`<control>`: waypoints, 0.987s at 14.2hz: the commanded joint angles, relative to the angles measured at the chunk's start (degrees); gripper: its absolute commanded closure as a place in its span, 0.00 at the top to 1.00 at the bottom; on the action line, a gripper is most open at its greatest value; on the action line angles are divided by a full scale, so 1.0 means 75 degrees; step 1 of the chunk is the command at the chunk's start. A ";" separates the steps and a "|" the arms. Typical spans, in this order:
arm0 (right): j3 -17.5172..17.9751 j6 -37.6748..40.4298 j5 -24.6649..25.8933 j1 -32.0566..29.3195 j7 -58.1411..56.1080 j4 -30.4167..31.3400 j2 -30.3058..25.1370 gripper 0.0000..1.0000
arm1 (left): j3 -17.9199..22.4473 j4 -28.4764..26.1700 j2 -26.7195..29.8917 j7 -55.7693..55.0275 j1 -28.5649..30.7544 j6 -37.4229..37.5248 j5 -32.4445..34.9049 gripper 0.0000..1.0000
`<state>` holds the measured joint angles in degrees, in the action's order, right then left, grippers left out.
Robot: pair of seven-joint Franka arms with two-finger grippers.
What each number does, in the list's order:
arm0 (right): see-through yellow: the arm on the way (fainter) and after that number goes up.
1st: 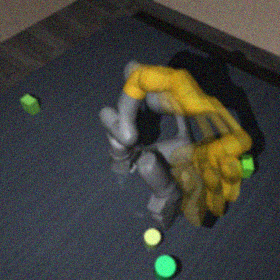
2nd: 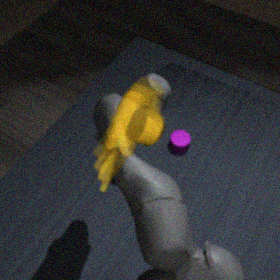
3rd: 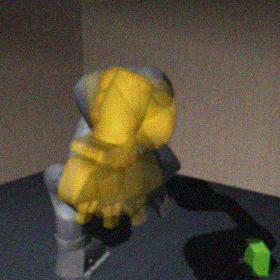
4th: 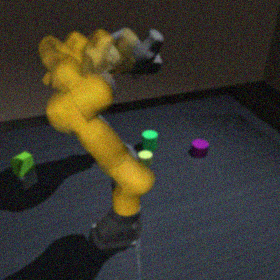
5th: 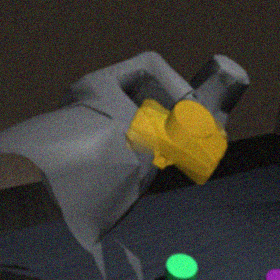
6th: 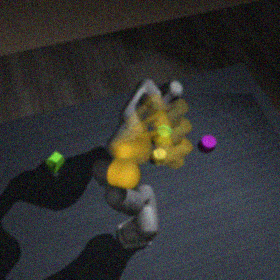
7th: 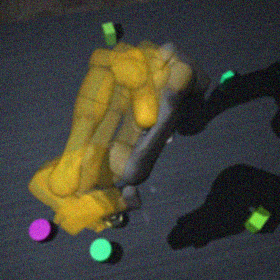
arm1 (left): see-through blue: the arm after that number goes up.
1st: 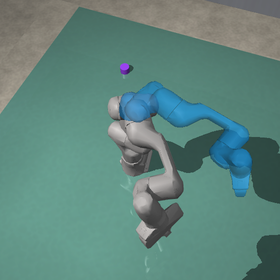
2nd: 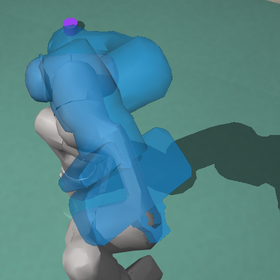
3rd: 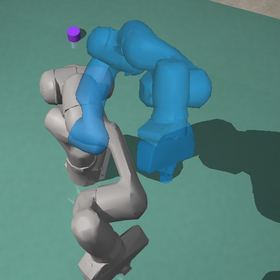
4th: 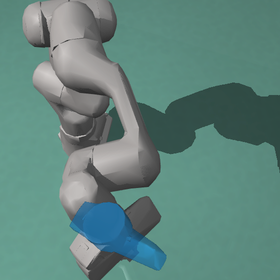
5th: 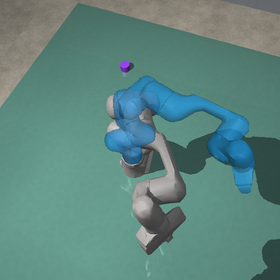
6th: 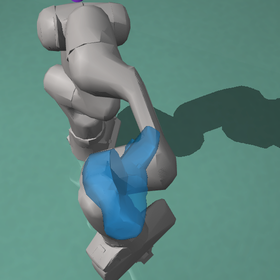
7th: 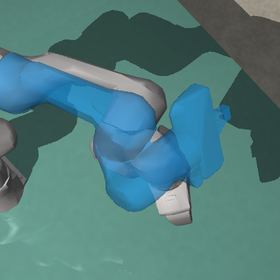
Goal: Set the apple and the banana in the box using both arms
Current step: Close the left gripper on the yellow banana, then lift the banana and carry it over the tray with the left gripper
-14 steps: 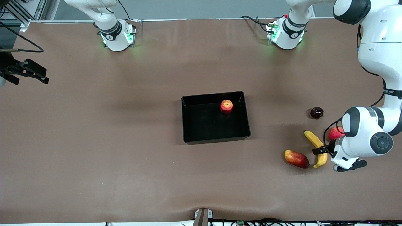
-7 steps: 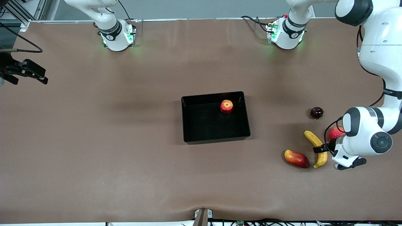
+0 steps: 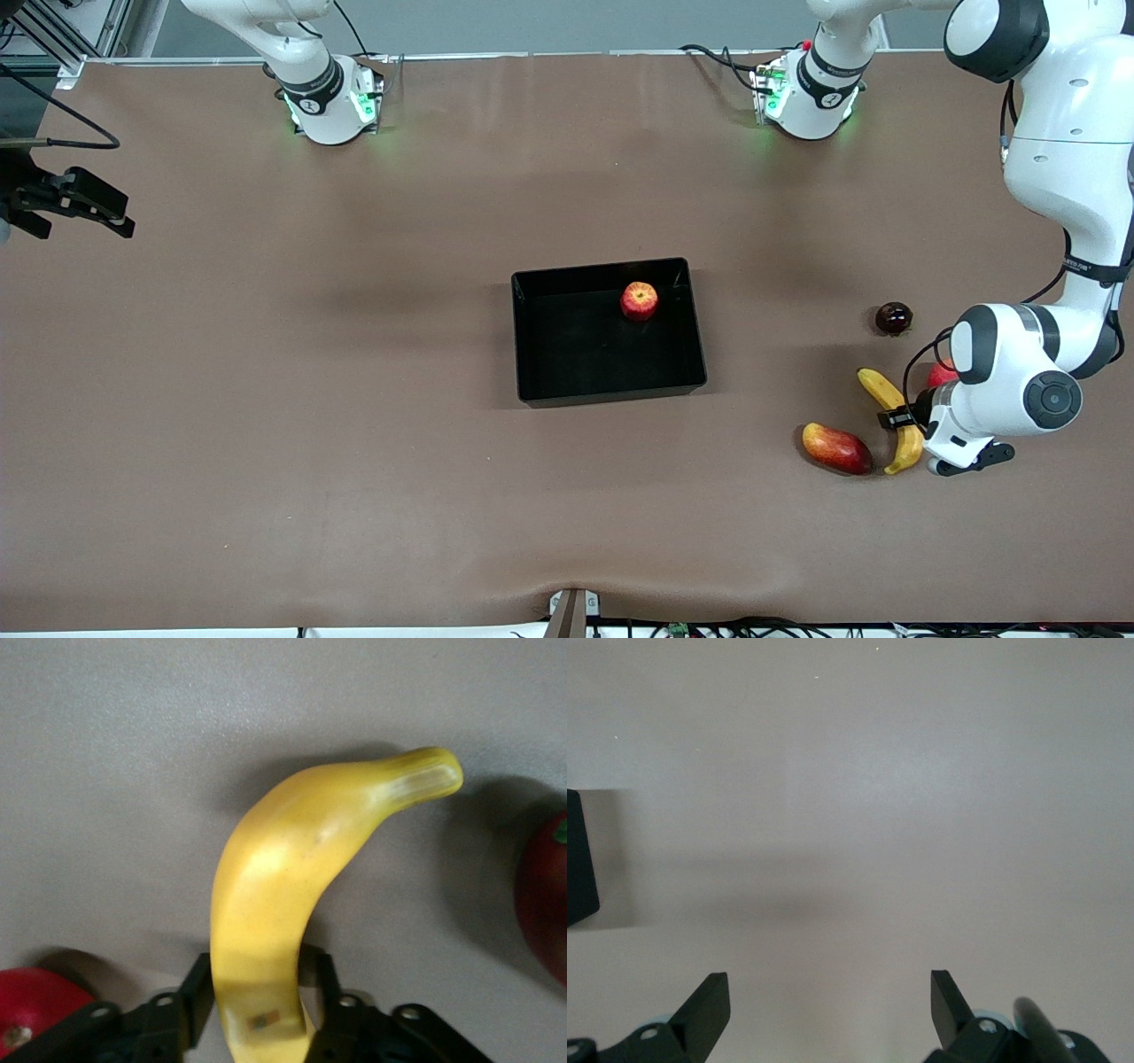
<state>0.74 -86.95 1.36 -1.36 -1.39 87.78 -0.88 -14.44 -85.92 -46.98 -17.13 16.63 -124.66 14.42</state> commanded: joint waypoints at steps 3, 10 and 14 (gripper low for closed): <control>0.0042 0.0003 0.0170 -0.0042 0.0127 -0.0021 0.0001 1.00 | -0.0055 0.0007 0.0368 -0.0048 0.0045 0.0063 0.0187 0.00; 0.0042 0.0003 0.0170 -0.0030 0.0127 -0.0032 0.0001 1.00 | -0.0745 0.0066 0.1856 -0.0176 -0.0049 0.1924 0.0175 0.00; 0.0042 0.0003 0.0170 -0.0030 0.0127 -0.0033 0.0001 1.00 | -0.2032 0.0066 0.2163 -0.1519 -0.0038 0.2617 0.0069 0.00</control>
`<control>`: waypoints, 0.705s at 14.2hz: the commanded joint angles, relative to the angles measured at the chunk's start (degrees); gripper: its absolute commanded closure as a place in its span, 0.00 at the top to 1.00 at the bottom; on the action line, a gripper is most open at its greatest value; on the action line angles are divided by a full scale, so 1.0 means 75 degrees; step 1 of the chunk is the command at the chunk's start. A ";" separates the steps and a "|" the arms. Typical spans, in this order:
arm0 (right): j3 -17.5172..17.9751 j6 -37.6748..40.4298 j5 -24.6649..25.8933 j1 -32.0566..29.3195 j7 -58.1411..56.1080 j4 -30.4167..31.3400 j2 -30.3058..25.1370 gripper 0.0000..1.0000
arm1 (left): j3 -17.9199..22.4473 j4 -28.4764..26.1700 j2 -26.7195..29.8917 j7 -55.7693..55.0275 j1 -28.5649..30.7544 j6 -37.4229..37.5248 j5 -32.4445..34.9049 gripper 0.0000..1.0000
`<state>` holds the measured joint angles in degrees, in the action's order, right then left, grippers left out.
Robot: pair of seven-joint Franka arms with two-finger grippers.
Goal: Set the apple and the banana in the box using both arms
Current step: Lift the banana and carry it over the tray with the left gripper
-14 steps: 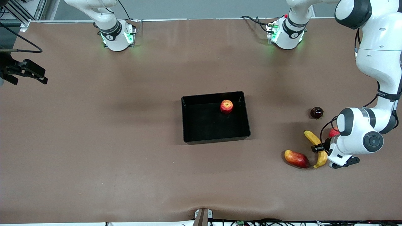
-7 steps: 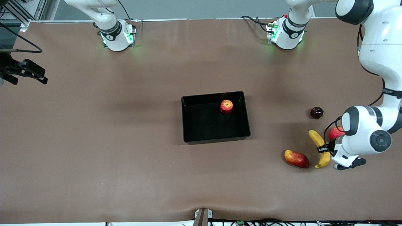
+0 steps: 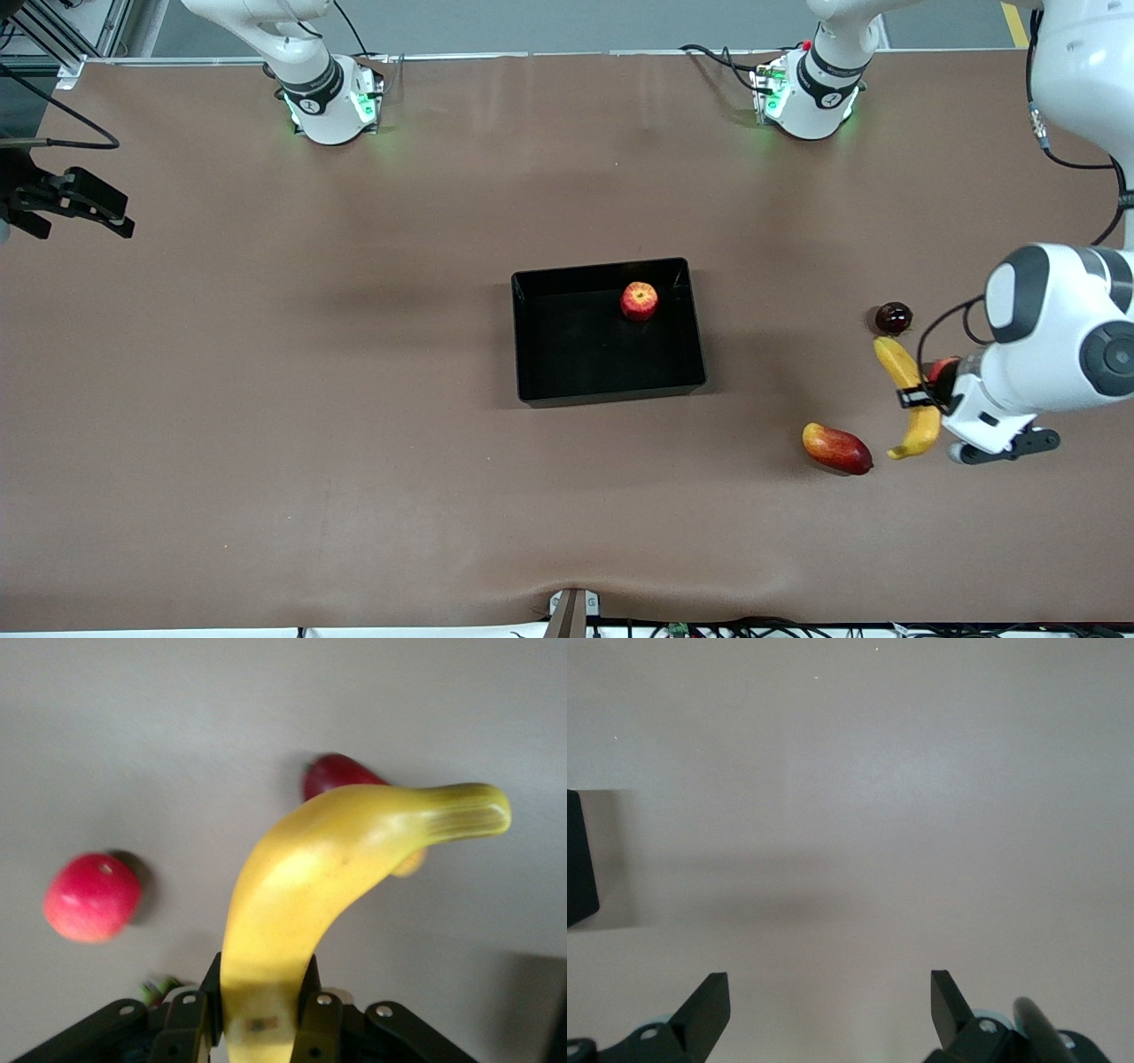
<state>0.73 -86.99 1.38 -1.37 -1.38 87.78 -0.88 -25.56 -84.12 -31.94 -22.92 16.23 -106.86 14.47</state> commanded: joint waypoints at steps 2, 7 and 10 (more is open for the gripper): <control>0.0043 0.0008 0.0156 -0.0028 0.0125 -0.0032 0.0001 1.00 | -0.1241 -0.0198 0.0087 -0.2001 -0.0135 0.0315 0.0074 0.00; 0.0043 0.0008 0.0168 -0.0028 0.0125 -0.0032 0.0001 1.00 | -0.1408 -0.0128 -0.0194 -0.4440 -0.1949 0.0105 0.0145 0.00; 0.0043 0.0008 0.0168 -0.0028 0.0125 -0.0032 0.0001 1.00 | -0.1385 -0.0069 -0.0487 -0.5531 -0.2851 -0.0503 0.0168 0.00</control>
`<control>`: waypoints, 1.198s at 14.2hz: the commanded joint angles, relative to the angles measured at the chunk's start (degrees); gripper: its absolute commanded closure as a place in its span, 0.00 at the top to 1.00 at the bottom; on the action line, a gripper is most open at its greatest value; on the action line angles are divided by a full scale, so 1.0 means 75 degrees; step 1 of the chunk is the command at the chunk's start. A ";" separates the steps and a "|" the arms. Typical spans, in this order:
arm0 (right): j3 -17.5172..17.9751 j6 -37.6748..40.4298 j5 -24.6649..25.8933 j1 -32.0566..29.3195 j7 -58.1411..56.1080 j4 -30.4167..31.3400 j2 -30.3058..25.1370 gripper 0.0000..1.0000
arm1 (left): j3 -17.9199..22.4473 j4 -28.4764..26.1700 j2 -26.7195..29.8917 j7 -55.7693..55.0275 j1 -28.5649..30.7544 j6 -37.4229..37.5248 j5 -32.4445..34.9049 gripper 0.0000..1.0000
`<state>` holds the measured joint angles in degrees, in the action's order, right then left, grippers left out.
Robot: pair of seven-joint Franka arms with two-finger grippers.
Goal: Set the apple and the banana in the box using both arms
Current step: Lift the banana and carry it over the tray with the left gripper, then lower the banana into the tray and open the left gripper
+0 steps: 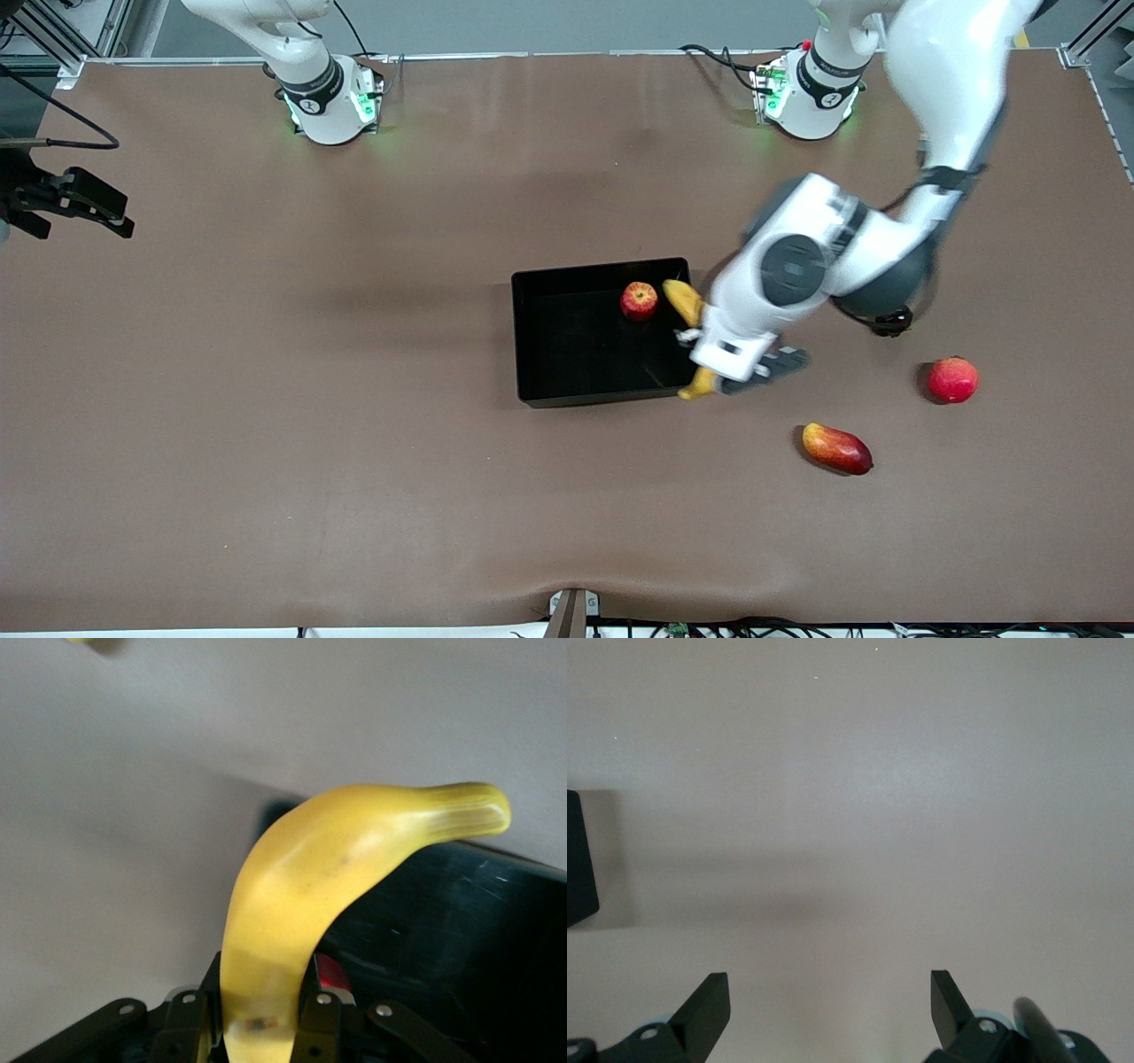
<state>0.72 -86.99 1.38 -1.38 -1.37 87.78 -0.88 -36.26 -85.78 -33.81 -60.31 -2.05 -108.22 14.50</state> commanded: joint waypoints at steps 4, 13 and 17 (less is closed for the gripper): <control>0.0045 0.0009 0.0155 -0.0004 0.0124 -0.0032 0.0001 1.00 | 0.0077 0.0153 -0.0823 -0.1613 -0.1295 -0.1284 0.0444 0.00; 0.0045 -0.0002 0.0167 -0.0027 0.0124 -0.0032 0.0012 1.00 | 0.0405 0.0317 -0.1878 -0.1720 -0.1894 -0.2408 0.0645 0.00; 0.0045 -0.0002 0.0167 -0.0027 0.0124 -0.0032 0.0012 1.00 | 0.1188 0.0457 -0.2160 -0.1802 -0.2677 -0.2504 0.0622 0.00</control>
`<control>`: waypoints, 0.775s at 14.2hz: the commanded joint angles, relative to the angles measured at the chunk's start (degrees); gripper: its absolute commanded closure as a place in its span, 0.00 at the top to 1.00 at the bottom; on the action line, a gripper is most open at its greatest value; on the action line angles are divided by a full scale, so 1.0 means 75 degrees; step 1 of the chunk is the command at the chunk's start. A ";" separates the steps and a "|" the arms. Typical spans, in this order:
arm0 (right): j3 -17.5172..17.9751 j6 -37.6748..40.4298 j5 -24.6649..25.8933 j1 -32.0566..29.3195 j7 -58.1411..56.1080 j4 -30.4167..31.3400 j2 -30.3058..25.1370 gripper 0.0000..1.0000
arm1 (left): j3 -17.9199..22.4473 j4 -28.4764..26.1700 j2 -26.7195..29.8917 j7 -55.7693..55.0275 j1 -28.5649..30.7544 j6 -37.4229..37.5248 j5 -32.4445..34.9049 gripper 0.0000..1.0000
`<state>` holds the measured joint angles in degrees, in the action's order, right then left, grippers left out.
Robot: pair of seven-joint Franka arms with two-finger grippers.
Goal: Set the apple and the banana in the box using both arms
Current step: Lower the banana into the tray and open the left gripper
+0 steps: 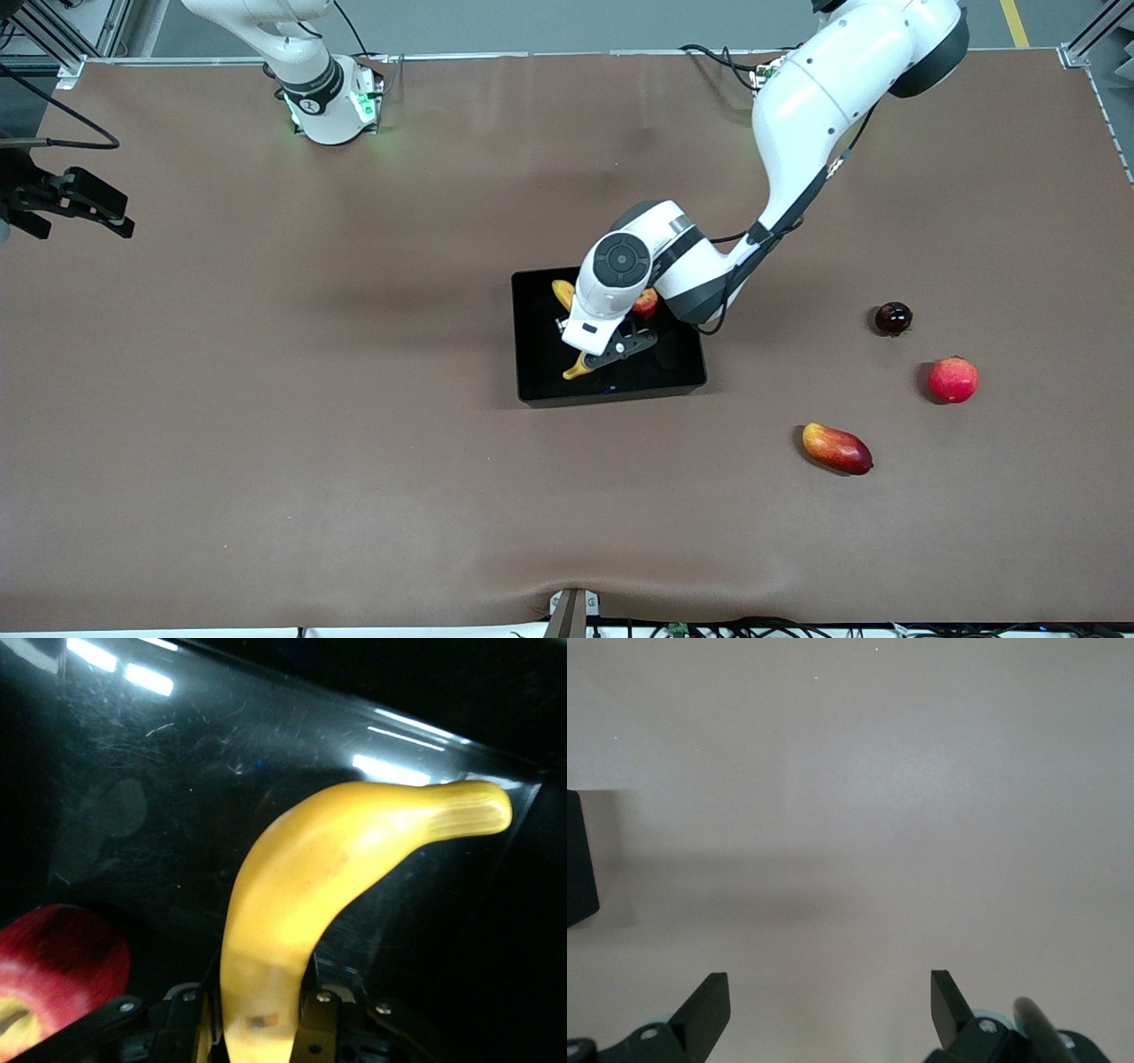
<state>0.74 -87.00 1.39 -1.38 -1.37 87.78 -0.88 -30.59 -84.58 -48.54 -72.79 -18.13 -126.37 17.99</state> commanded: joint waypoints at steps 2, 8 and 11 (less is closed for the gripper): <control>0.0042 -0.0002 0.0166 -0.0027 0.0124 -0.0032 0.0012 1.00 | 0.0668 0.0286 -0.0266 -0.0080 -0.0734 -0.0095 0.0156 0.06; 0.0042 -0.0002 0.0166 -0.0027 0.0124 -0.0044 0.0012 1.00 | 0.0715 0.0449 0.0002 -0.0104 -0.0700 -0.0037 0.0191 1.00; 0.0042 0.0009 0.0166 -0.0027 0.0124 -0.0032 0.0024 1.00 | 0.0704 0.0450 0.0610 -0.0057 -0.0373 0.0220 0.0191 1.00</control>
<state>0.73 -87.00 1.39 -1.38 -1.37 87.78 -0.88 -25.46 -80.33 -48.15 -72.79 -22.53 -126.68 18.09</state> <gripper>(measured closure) 0.000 0.031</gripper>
